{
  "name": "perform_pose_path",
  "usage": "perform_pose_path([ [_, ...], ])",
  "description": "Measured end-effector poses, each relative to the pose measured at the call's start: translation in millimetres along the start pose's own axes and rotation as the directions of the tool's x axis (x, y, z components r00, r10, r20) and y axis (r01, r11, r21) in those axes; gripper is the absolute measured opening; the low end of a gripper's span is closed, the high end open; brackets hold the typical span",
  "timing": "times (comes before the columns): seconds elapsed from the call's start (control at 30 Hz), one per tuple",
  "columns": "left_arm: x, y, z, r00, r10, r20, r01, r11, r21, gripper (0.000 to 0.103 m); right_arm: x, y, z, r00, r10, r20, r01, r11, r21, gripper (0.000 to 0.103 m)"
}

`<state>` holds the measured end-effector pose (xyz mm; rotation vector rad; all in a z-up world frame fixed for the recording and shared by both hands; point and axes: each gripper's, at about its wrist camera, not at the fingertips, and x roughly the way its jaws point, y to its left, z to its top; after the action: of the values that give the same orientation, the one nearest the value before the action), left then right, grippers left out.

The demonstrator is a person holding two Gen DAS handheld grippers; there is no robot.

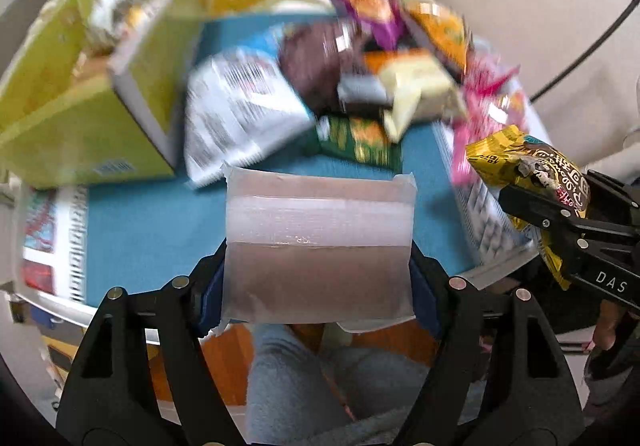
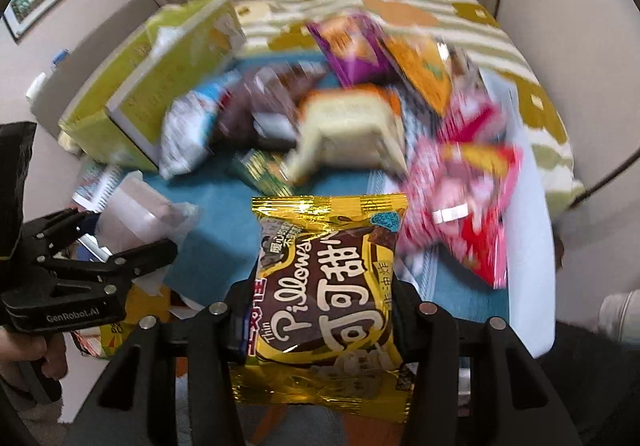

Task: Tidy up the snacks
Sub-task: 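Carry both packs into the yellow box and open both tools to release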

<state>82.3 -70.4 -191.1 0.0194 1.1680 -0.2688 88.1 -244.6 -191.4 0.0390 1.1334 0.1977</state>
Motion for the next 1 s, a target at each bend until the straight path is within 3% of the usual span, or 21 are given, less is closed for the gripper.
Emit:
perform_pose_path([
  [0.23,-63.0,38.8,51.7,0.989,0.031,0.143,-0.022,0.998,-0.066,0.071,-38.7,37.9,52.2,0.986,0.081,0.145,-0.063,0.990,-0.125,0.046],
  [0.4,-81.6,87.5,88.2,0.981,0.062,0.186,-0.045,0.995,-0.092,0.071,-45.0,76.8,101.1,0.972,0.135,0.194,-0.098,0.977,-0.187,0.046],
  [0.67,-70.9,180.6,125.8,0.977,0.165,0.136,-0.154,0.984,-0.090,0.071,-11.4,155.5,171.3,0.954,0.233,0.191,-0.199,0.963,-0.182,0.046],
  [1.0,-15.9,258.2,143.4,0.988,0.153,0.030,-0.153,0.988,-0.016,0.072,52.6,218.9,203.1,0.976,0.193,0.105,-0.182,0.978,-0.101,0.046],
])
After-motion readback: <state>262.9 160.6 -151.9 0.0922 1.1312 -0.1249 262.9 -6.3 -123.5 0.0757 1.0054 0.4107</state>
